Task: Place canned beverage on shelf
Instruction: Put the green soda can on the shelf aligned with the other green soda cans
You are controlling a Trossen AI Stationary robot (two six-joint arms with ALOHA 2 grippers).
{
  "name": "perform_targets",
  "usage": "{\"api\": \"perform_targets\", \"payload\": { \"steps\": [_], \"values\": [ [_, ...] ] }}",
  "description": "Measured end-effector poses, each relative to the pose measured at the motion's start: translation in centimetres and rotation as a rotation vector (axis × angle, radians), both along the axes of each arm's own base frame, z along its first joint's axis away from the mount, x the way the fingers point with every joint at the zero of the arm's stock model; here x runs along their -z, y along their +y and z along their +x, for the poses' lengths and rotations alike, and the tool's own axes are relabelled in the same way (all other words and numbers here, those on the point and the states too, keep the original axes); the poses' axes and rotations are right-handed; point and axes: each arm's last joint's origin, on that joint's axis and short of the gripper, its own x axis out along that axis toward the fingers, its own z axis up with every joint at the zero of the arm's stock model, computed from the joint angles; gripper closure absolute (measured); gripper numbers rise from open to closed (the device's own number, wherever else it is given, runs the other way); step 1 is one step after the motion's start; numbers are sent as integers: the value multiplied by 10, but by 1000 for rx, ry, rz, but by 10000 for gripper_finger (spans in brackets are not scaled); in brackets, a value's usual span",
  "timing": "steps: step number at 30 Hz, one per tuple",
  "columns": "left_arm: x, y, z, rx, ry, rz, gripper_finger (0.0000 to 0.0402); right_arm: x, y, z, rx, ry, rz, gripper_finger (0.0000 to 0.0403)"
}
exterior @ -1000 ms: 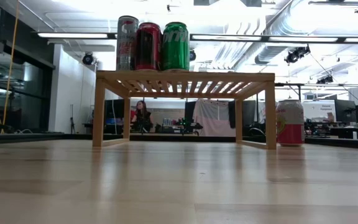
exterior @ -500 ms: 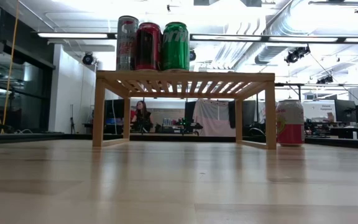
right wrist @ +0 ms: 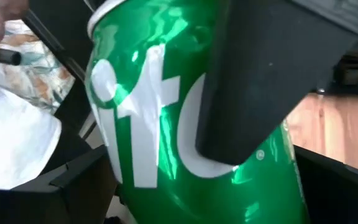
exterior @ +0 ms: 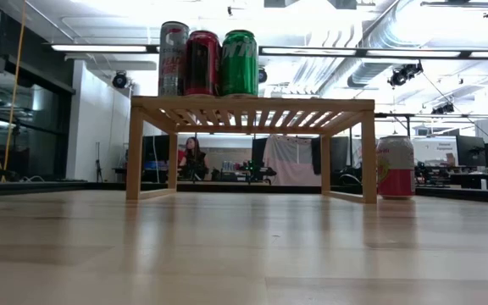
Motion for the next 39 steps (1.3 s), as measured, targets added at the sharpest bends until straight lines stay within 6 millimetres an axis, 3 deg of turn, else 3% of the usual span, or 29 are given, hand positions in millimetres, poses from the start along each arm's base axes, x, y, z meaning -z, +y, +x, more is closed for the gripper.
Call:
{"api": "perform_targets", "payload": {
  "steps": [7,13,22,28,32,36,39],
  "values": [
    [-1,0,-2,0,9,-33,116,-1,0,0,-13,-1,11,28],
    [0,0,-3,-2,23,-47,116,0,0,0,-24,23,42,100],
    [1,2,-5,-78,53,-97,49,4,-4,-6,-36,106,56,110],
    [5,5,-10,-181,130,-194,44,-7,-13,-24,-18,133,28,110],
    [7,11,-25,-292,238,-331,43,-11,-22,-47,56,209,-53,110],
    [11,20,-37,-456,342,-470,43,0,-24,-69,151,363,-173,110],
    [15,22,-43,-500,311,-528,42,16,-24,-89,181,449,-169,110]
  ]
}}
